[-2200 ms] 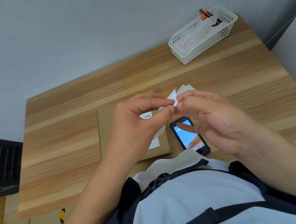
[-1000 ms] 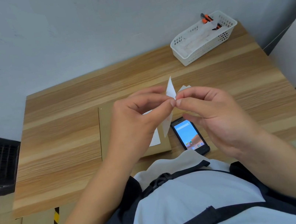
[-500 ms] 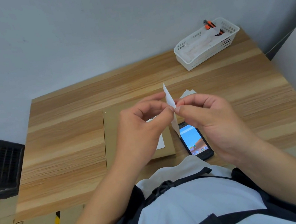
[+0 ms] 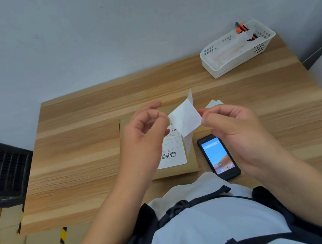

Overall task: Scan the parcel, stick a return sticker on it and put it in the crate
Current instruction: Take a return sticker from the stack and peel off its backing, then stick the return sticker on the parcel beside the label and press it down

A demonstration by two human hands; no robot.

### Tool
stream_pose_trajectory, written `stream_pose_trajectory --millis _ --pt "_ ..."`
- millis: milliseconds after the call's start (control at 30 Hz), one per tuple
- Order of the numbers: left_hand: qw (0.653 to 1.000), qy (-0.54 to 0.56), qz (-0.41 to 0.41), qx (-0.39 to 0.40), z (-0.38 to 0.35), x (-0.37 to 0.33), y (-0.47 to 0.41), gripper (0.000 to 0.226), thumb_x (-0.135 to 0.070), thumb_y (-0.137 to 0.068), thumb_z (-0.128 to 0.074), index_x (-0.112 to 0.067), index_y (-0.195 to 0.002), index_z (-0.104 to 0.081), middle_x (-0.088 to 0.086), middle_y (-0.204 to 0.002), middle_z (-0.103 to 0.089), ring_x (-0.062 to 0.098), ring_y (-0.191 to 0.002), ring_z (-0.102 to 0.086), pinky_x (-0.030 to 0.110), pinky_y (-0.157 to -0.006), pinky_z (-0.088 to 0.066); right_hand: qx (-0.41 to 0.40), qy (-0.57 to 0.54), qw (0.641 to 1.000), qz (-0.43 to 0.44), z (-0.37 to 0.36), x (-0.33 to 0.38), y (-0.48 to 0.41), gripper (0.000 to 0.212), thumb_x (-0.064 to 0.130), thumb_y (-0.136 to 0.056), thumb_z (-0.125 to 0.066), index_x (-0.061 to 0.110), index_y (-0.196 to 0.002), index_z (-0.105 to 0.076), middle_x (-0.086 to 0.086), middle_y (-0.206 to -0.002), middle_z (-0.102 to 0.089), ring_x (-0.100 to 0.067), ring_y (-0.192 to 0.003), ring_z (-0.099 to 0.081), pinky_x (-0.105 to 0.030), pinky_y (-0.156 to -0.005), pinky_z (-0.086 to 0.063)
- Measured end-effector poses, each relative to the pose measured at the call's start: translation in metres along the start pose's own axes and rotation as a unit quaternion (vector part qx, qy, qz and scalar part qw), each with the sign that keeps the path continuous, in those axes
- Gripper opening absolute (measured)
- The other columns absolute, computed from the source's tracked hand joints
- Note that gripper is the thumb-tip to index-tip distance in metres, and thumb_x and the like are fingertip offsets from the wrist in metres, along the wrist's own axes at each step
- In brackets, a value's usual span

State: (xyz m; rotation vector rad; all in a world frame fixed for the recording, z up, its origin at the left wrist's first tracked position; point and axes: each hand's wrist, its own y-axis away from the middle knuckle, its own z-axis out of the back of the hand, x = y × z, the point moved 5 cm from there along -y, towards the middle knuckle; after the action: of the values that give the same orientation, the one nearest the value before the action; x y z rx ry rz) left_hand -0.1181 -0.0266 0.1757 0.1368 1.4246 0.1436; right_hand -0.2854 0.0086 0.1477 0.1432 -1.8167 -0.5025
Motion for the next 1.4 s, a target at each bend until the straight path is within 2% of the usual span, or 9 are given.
stream_pose_trajectory --millis 267,367,467,633,833,933,1033,1133,1400 --pt "0.993 0.081 0.045 -0.069 0.023 0.012 -0.023 0.023 -0.008 -0.092 -0.059 -0.014 -0.072 -0.069 -0.001 -0.123 -0.068 0.017 -0.112 -0.066 0.040 -0.096 -0.055 -0.068 0.027 0.997 -0.030 0.019 -0.003 -0.020 0.007 0.009 -0.081 -0.070 0.014 -0.079 -0.074 0.004 -0.105 -0.076 -0.006 -0.108 -0.062 -0.037 -0.104 -0.040" --pt "0.989 0.097 0.058 -0.090 0.034 0.015 -0.034 0.016 -0.009 -0.093 -0.057 -0.005 -0.088 -0.071 0.006 -0.125 -0.068 0.025 -0.115 -0.065 0.043 -0.097 -0.054 -0.087 0.037 0.994 -0.050 0.029 -0.004 -0.030 0.006 0.012 -0.082 -0.071 0.017 -0.079 -0.073 0.009 -0.101 -0.075 -0.010 -0.110 -0.061 -0.038 -0.095 -0.044" --pt "0.987 0.102 0.065 -0.102 0.043 0.018 -0.045 0.015 -0.009 -0.095 -0.054 -0.002 -0.096 -0.068 0.012 -0.127 -0.067 0.029 -0.117 -0.063 0.044 -0.099 -0.053 -0.104 0.028 0.992 -0.063 0.041 -0.007 -0.039 0.005 0.009 -0.085 -0.069 0.014 -0.086 -0.071 0.005 -0.091 -0.075 -0.005 -0.084 -0.069 -0.027 -0.072 -0.050" --pt "0.989 0.080 0.047 -0.118 0.058 0.013 -0.063 0.014 0.005 -0.096 -0.049 0.008 -0.098 -0.062 -0.011 -0.095 -0.076 0.015 -0.099 -0.069 0.035 -0.089 -0.059 -0.149 0.040 0.986 -0.069 0.066 -0.010 -0.058 0.007 0.008 -0.086 -0.067 0.013 -0.083 -0.072 0.000 -0.098 -0.075 -0.014 -0.098 -0.062 -0.038 -0.095 -0.045" --pt "0.978 0.148 0.081 -0.126 0.058 0.003 -0.079 0.013 -0.004 -0.096 -0.051 -0.007 -0.088 -0.061 0.005 -0.093 -0.071 0.024 -0.100 -0.063 0.042 -0.096 -0.052 -0.181 0.042 0.978 -0.090 0.089 -0.012 -0.082 0.014 0.006 -0.089 -0.063 0.012 -0.076 -0.066 -0.006 -0.097 -0.073 -0.020 -0.102 -0.061 -0.049 -0.107 -0.039" --pt "0.980 0.144 0.104 -0.090 0.047 0.005 -0.086 0.014 -0.007 -0.095 -0.053 -0.008 -0.087 -0.064 0.004 -0.087 -0.073 0.024 -0.095 -0.065 0.041 -0.090 -0.052 -0.192 0.042 0.975 -0.100 0.095 -0.014 -0.102 0.007 0.004 -0.091 -0.060 0.005 -0.091 -0.067 -0.006 -0.096 -0.071 -0.011 -0.082 -0.059 -0.051 -0.108 -0.039" --pt "0.981 0.140 0.121 -0.056 0.033 0.009 -0.092 0.012 -0.007 -0.096 -0.053 -0.006 -0.090 -0.064 0.004 -0.087 -0.073 0.022 -0.091 -0.068 0.042 -0.090 -0.052 -0.192 0.052 0.974 -0.109 0.099 -0.013 -0.126 0.007 0.009 -0.093 -0.061 0.011 -0.087 -0.065 -0.004 -0.092 -0.068 -0.017 -0.090 -0.063 -0.052 -0.106 -0.042" --pt "0.979 0.145 0.137 -0.039 0.022 0.013 -0.098 0.013 -0.007 -0.096 -0.053 -0.003 -0.102 -0.063 0.010 -0.095 -0.073 0.026 -0.094 -0.069 0.045 -0.094 -0.053 -0.215 0.055 0.969 -0.110 0.107 -0.007 -0.161 0.003 0.018 -0.090 -0.065 0.017 -0.093 -0.064 -0.019 -0.116 -0.066 -0.038 -0.119 -0.057 -0.054 -0.106 -0.044" --pt "0.974 0.149 0.164 -0.037 0.012 0.018 -0.100 0.013 -0.007 -0.095 -0.053 -0.003 -0.096 -0.065 0.011 -0.098 -0.075 0.026 -0.095 -0.071 0.044 -0.091 -0.054 -0.257 -0.018 0.962 -0.089 0.124 0.035 -0.287 0.040 0.017 -0.081 -0.071 0.009 -0.119 -0.059 -0.003 -0.107 -0.064 -0.019 -0.090 -0.061 -0.031 -0.074 -0.051"
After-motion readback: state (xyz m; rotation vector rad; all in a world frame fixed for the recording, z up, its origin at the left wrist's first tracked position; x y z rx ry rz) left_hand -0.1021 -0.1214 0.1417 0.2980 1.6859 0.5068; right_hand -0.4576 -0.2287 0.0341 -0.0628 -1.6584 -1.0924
